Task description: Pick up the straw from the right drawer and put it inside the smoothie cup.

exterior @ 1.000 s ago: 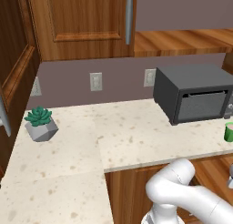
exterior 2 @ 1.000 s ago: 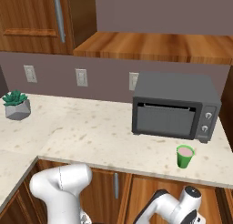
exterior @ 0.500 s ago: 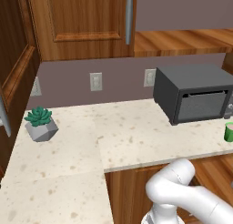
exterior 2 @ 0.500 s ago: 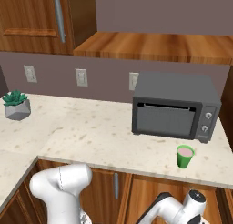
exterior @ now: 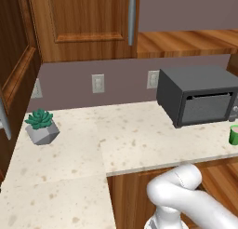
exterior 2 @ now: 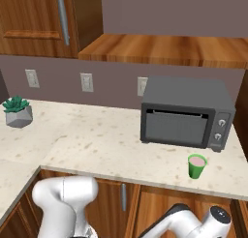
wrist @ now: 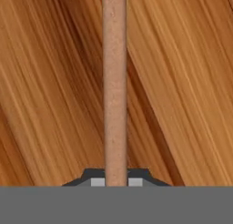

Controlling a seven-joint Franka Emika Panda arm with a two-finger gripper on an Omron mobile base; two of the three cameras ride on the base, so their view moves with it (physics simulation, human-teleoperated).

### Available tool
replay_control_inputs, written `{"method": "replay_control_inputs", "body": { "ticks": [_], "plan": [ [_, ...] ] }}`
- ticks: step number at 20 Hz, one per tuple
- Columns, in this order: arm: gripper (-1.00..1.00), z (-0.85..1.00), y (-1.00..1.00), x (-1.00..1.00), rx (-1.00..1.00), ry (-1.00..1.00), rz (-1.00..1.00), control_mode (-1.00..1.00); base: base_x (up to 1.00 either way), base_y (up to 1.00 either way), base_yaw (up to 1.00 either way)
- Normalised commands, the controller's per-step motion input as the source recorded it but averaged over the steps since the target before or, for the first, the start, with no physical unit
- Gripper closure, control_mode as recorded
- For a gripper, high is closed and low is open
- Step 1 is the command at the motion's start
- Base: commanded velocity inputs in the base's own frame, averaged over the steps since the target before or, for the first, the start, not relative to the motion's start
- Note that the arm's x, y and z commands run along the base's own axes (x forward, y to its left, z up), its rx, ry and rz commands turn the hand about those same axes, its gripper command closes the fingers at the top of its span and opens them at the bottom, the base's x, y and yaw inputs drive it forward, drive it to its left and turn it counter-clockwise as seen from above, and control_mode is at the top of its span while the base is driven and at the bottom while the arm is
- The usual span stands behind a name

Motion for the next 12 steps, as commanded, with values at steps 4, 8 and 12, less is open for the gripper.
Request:
{"method": "replay_control_inputs", "body": {
  "ticks": [4,8,12],
  "plan": [
    [1.00,1.00,0.20,-0.24,0.00,-0.14,0.00,-1.00,0.00,0.00,0.00],
    [1.00,1.00,0.36,-0.02,0.00,-0.09,-0.01,-1.00,0.00,0.00,0.00],
    [1.00,0.89,0.33,0.11,0.00,-0.12,-0.05,-1.00,0.00,0.00,0.00]
  ]
}}
